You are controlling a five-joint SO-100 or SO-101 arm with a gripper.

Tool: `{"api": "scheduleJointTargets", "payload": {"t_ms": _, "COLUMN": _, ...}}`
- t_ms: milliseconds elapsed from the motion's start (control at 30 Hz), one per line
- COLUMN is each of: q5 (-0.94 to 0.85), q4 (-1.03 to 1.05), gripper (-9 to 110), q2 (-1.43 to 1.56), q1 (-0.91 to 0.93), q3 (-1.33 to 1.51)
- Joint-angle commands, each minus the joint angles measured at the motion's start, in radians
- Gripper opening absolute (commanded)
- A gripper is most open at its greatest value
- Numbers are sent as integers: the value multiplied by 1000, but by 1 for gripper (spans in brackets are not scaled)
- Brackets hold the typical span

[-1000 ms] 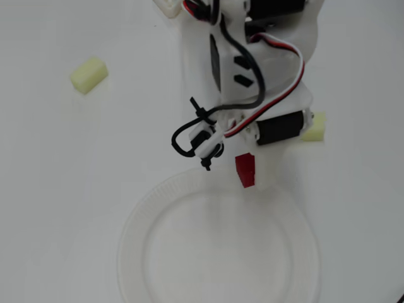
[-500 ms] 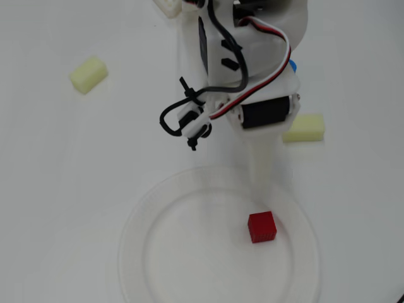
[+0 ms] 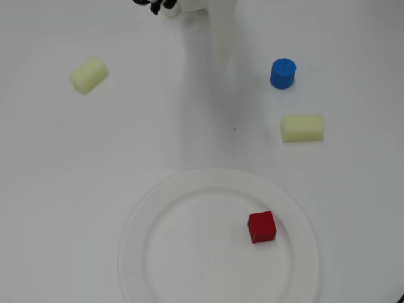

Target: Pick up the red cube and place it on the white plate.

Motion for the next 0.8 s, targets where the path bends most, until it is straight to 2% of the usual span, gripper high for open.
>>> {"api": "scheduleJointTargets", "payload": {"t_ms": 0, "q5": 5, "q4": -120, "gripper": 23, "q2": 434, "q1": -17, "q3": 308}}
{"api": "scheduleJointTargets", "payload": {"t_ms": 133, "q5": -28, "q4": -295, "gripper": 25, "q2": 928, "q1": -52, "q3": 689}}
{"api": "scheduleJointTargets", "payload": {"t_ms": 267, "q5": -35, "q4": -339, "gripper": 25, "q2": 1183, "q1": -11, "q3": 939}}
{"api": "scheduleJointTargets", "payload": {"t_ms": 400, "q5": -83, "q4": -337, "gripper": 27, "q2": 1305, "q1": 28, "q3": 1103}}
{"api": "scheduleJointTargets", "payload": {"t_ms": 500, "q5": -94, "q4": -344, "gripper": 28, "q2": 1296, "q1": 32, "q3": 1118}}
{"api": "scheduleJointTargets", "payload": {"t_ms": 767, "q5": -146, "q4": -420, "gripper": 27, "q2": 1391, "q1": 91, "q3": 1428}}
